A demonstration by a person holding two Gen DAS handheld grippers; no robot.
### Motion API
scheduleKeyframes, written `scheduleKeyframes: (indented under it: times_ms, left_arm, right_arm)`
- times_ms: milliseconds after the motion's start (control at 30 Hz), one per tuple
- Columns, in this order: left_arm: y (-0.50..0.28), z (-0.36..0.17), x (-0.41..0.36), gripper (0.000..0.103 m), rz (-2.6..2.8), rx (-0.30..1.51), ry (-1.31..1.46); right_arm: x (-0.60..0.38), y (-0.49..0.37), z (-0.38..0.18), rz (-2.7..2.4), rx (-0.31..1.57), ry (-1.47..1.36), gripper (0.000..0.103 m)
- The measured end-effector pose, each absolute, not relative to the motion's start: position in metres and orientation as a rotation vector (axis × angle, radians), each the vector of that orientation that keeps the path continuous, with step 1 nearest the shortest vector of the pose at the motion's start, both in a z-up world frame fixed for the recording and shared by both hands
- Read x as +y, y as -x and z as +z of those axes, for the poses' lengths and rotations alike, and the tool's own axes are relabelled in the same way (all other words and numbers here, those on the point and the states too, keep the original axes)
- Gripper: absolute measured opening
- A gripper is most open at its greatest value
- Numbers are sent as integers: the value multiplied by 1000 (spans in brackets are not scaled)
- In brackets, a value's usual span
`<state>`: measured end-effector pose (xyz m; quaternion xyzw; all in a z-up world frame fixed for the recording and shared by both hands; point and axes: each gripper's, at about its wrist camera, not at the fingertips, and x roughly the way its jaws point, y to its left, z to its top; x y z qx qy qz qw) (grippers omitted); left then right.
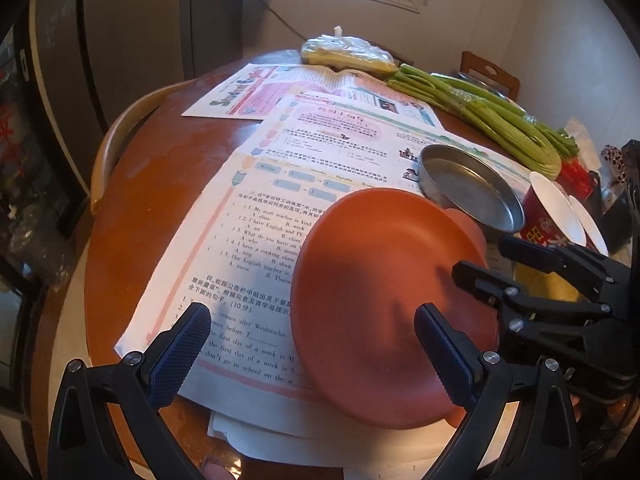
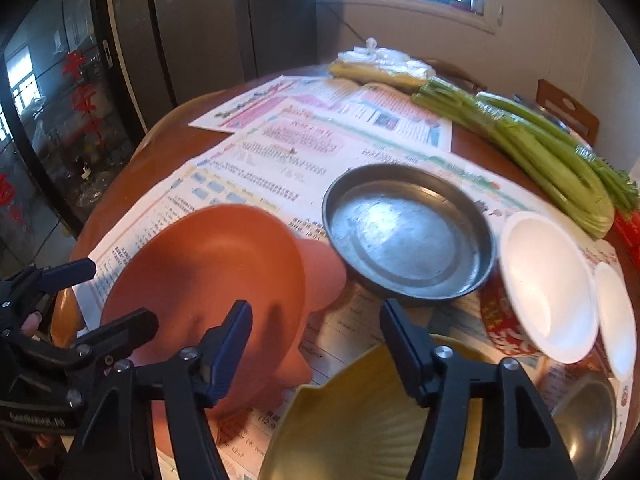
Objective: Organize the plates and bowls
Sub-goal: 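Reach the left tool to the orange fish-shaped plate and grip its rim, then lift the orange plate with the left tool and set it down beside the papers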
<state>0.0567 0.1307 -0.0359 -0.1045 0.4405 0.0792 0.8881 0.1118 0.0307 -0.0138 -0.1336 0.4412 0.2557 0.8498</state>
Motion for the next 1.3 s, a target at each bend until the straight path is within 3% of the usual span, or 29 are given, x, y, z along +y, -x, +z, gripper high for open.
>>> scheduleKeyframes:
  times_ms: [167,333,400,1300]
  left_arm:
    - [-57,-40,132,93,158,919,245]
    - [-61,-47,126,50,111,957,261]
    - [-62,-47,124,45,126,959,253]
    - [-63,12,151,46,155,841,234]
  right_arm:
    - [39,-116,-24,593,977,270,47]
    - [45,-108,-27,629,969,290,42]
    - [47,-105,-26,622,965,298,42]
    - [66,-99,33,624,906,226,41]
